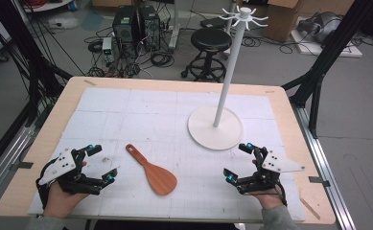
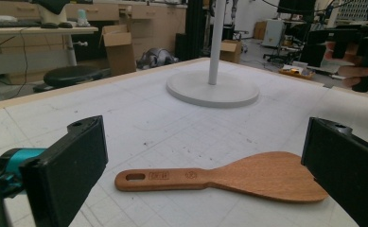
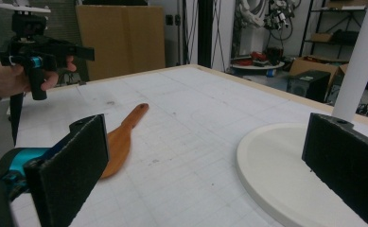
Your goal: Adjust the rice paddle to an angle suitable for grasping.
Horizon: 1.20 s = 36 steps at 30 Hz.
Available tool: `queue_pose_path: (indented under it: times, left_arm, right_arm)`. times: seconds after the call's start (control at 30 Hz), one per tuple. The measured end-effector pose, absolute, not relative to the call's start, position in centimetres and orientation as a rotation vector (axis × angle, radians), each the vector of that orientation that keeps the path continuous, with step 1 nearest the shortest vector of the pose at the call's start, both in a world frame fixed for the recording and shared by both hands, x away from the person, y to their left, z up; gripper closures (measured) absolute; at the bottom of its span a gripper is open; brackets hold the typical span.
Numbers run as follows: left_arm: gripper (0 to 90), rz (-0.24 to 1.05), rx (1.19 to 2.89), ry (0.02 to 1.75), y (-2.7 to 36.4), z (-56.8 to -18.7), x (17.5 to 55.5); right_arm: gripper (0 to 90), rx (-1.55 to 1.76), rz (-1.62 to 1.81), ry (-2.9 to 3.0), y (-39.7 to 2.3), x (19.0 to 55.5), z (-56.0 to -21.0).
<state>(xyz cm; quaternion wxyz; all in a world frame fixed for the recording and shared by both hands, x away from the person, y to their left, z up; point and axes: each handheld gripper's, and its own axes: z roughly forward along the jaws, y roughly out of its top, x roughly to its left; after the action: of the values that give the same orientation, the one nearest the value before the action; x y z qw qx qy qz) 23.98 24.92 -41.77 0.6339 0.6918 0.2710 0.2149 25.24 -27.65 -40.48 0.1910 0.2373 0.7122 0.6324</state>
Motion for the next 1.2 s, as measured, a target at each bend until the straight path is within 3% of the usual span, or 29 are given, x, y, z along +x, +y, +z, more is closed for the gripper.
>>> queue_pose_path:
  times: [0.37,0.73,0.8,0.87,1.2]
  left_arm:
    - [2.5,0.503,1.637,0.593,24.7,-41.8,24.0]
    - [56.4,0.515,1.646,0.582,25.2,-41.4,23.3]
    - [75.0,0.518,1.666,0.597,25.2,-41.2,23.1]
    - [86.7,0.541,1.670,0.585,25.2,-41.0,22.9]
    - [89.7,0.522,1.741,0.608,24.8,-41.5,23.4]
  right_arm:
    - [0.0,0.704,1.749,2.024,-27.6,25.4,-40.7]
    - [0.0,0.708,1.732,2.036,-27.5,25.5,-40.8]
    - [0.0,0.714,1.732,2.040,-27.5,25.5,-40.8]
    - [0.0,0.712,1.730,2.049,-27.5,25.5,-40.9]
    - [0.0,0.705,1.722,2.059,-27.4,25.6,-40.9]
